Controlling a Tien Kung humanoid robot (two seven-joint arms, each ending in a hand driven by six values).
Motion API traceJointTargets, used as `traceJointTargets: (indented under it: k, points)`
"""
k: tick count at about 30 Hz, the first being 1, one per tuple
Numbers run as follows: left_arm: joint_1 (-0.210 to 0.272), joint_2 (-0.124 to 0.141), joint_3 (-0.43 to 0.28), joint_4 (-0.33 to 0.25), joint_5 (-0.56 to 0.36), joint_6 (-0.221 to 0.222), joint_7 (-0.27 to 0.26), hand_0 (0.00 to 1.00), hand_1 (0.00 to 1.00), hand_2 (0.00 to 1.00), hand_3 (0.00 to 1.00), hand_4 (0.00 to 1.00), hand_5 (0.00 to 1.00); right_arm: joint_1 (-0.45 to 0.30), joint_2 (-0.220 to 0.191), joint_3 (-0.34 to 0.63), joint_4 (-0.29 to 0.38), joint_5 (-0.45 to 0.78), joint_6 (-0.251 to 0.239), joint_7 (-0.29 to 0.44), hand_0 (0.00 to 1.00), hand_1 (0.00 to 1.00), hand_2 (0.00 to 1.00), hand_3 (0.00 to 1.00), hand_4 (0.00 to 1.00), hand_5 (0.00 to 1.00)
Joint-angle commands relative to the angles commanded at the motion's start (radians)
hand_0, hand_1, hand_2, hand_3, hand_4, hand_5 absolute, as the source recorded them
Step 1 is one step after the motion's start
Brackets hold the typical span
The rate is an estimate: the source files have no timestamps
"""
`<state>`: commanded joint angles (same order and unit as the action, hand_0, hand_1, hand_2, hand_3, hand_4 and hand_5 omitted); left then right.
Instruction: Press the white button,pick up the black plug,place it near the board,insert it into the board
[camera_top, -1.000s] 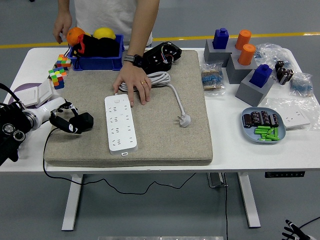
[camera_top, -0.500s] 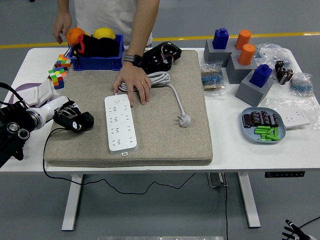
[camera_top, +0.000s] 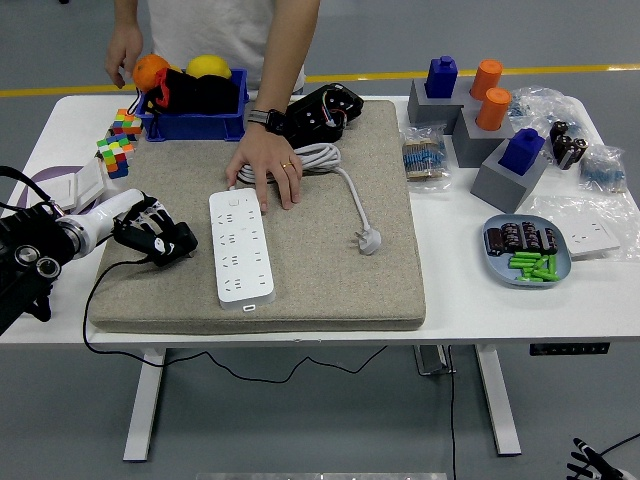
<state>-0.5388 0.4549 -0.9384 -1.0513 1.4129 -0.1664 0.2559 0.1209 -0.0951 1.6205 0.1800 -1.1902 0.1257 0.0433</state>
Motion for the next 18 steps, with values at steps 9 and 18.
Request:
traceJointTargets:
  k: [9,18]
  points:
    - [0.008,0.026,-0.032,-0.093,0.05,0.042,-0.065,0.374,0.306,0.371,0.39,0.731,0.002,0.0,-0.002,-0.007,0.0,0.001,-0.003,0.002,0.798,0.694,0.68,0.656,0.755,0.576]
    - [-0.054,0.049,0.127,-0.129,0.079,0.077,-0.146,0.382,0.304,0.364,0.389,0.719,0.002,0.002,-0.005,-0.021,0.0,0.008,-0.006,0.004,0.797,0.692,0.679,0.655,0.755,0.575]
